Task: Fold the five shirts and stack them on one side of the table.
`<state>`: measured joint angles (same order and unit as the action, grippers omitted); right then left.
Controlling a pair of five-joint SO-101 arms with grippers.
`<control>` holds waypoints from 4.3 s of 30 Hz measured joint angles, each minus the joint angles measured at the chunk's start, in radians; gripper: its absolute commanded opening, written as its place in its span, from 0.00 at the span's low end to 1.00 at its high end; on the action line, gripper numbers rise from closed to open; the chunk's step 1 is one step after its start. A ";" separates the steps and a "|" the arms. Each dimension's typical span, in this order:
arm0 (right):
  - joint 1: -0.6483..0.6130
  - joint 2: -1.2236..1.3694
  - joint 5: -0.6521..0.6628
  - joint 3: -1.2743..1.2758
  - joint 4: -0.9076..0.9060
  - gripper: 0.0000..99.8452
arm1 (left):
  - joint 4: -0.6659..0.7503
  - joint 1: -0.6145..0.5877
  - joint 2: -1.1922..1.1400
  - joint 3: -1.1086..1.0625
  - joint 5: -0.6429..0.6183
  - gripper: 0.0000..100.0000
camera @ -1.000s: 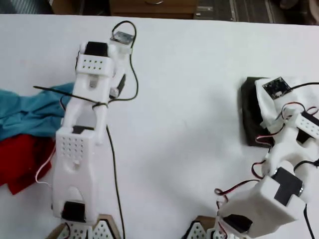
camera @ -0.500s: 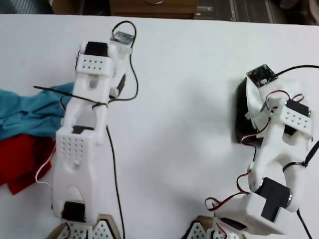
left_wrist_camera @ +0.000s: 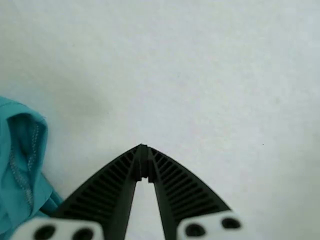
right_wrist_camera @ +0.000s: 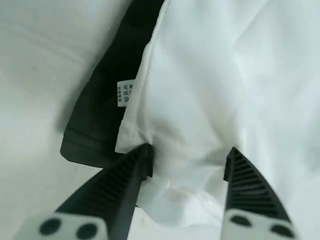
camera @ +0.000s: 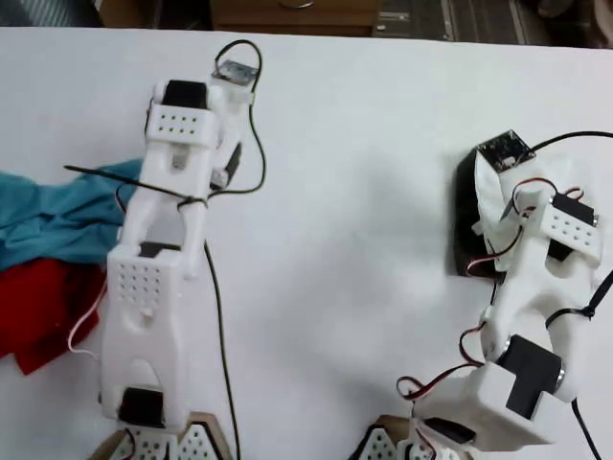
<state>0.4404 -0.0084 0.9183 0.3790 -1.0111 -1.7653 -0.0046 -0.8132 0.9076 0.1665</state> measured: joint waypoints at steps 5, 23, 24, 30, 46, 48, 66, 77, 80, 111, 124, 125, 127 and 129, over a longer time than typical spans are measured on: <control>0.002 -0.181 -0.146 0.000 0.000 0.24 | 0.000 0.000 0.000 0.000 0.000 0.03; 0.121 0.087 -0.132 0.008 0.158 0.24 | 0.000 0.000 0.000 0.000 0.000 0.03; 0.121 0.107 -0.115 0.008 0.153 0.24 | 0.000 0.000 0.000 0.000 0.000 0.03; 0.120 0.120 -0.075 -0.009 0.137 0.24 | 0.000 0.000 0.000 0.000 0.000 0.03; -0.098 -0.373 -0.333 -0.097 -0.239 0.24 | -0.002 -0.210 0.077 0.167 0.000 0.03; -0.241 -0.448 -0.341 -0.097 -0.371 0.24 | -0.002 -0.282 0.121 0.167 0.000 0.03; -0.351 -0.684 -0.239 0.126 -0.592 0.24 | -0.003 -0.792 0.477 -0.322 0.144 0.23; -0.244 -0.687 -0.219 0.239 -0.620 0.24 | -0.002 -1.076 0.479 -0.502 0.367 0.21; -0.227 -0.687 -0.219 0.239 -0.643 0.24 | 0.003 -1.079 0.476 -0.542 0.407 0.21; -0.178 -0.687 -0.219 0.239 -0.678 0.24 | 0.106 -0.698 0.021 -0.060 0.256 0.02; -0.157 -0.687 -0.221 0.239 -0.660 0.24 | -0.005 -0.238 0.327 0.192 0.230 0.02; -0.152 -0.687 -0.219 0.239 -0.660 0.24 | -0.005 -0.235 0.344 0.149 0.230 0.03; -0.138 -0.687 -0.219 0.239 -0.660 0.24 | -0.005 -0.261 0.350 0.051 0.230 0.08; -0.130 -0.687 -0.219 0.239 -0.660 0.24 | -0.002 -0.313 0.348 -0.058 0.230 0.14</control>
<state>0.3099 -0.6958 0.6989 0.6183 -1.6709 -1.7668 -0.3176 -0.4649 0.8493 0.3966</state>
